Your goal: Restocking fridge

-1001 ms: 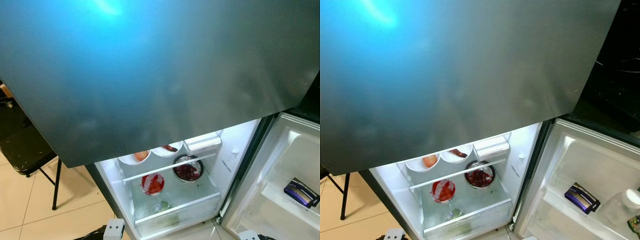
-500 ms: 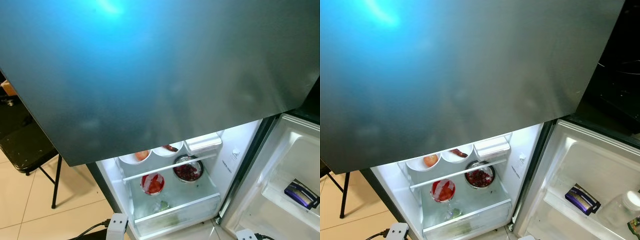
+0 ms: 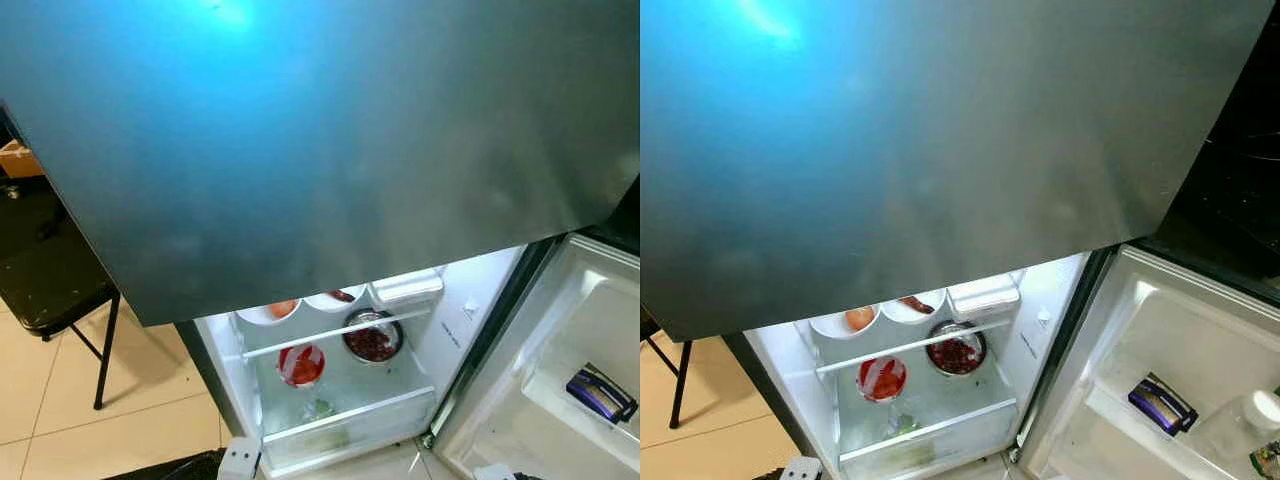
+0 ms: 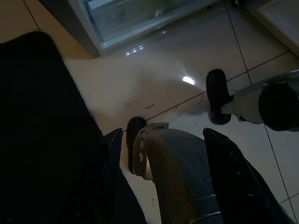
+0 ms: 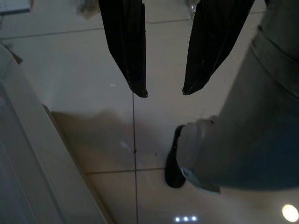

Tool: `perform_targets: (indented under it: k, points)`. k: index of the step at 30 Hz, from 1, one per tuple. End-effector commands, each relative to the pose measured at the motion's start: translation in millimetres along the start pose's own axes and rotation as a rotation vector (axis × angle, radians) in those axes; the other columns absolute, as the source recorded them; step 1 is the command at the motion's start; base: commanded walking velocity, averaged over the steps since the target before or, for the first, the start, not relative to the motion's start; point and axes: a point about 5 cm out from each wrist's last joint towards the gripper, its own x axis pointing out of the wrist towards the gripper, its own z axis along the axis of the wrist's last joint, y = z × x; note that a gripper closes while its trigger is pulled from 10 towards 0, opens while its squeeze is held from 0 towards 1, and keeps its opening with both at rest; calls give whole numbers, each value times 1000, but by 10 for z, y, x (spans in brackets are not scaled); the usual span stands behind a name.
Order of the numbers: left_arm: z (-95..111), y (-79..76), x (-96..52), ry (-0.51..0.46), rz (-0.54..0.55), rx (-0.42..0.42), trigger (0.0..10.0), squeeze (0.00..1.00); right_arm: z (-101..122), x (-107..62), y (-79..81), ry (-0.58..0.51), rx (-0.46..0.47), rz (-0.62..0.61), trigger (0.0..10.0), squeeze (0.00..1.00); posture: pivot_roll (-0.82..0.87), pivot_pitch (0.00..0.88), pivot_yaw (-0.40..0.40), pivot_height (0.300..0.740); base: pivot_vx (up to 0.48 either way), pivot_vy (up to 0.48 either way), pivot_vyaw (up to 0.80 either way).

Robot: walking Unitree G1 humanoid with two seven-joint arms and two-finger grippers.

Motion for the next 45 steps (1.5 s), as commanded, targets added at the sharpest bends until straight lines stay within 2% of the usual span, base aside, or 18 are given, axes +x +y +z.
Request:
perform_targets:
  k: [1, 10, 14, 30, 34, 36, 38, 39, 42, 45]
  points:
    - [-59, -48, 4, 26, -16, 13, 10000, 0, -26, -8, -37, 7, 15, -6, 10000, 0, 31, 0, -55, 740, 0, 0, 0]
    - [14, -45, 17, 17, -28, 36, 10000, 0, -9, -13, -79, -2, 31, -21, 10000, 0, 17, 0, -40, 740, 0, 0, 0]
    - [77, -48, 30, -5, -21, 17, 10000, 0, -19, -13, -73, -1, 38, -20, 10000, 0, 15, 0, -40, 740, 0, 0, 0]
    - [4, -113, 32, 15, -48, 27, 10000, 0, -37, -22, -120, -1, 75, -36, 10000, 0, -16, 0, -25, 740, 0, 0, 0]
    - [-5, -31, 12, 27, -17, 40, 10000, 0, 8, -14, -104, -4, 41, -31, 10000, 0, -5, 0, -46, 740, 0, 0, 0]
    - [35, 6, 8, 10, -5, 27, 10000, 0, 38, -7, -70, -7, 12, -11, 10000, 0, 0, 0, -55, 740, 0, 0, 0]
    - [73, 57, -1, -17, 19, -10, 10000, 0, 52, -4, -53, -10, -15, 0, 10000, 0, -15, 0, -32, 740, 0, 0, 0]
    - [91, 74, -4, -31, 28, -34, 10000, 0, 64, -5, -69, -16, -5, -8, 10000, 0, -19, 0, -25, 740, 0, 0, 0]
    - [50, 103, -18, -8, 46, 6, 10000, 0, 40, -25, -177, -18, 52, -46, 10000, 0, -7, 0, -27, 740, 0, 0, 0]
    - [49, 136, -26, -10, 64, -10, 10000, 0, -11, -37, -216, -5, 73, -57, 10000, 0, -1, 0, -38, 740, 0, 0, 0]
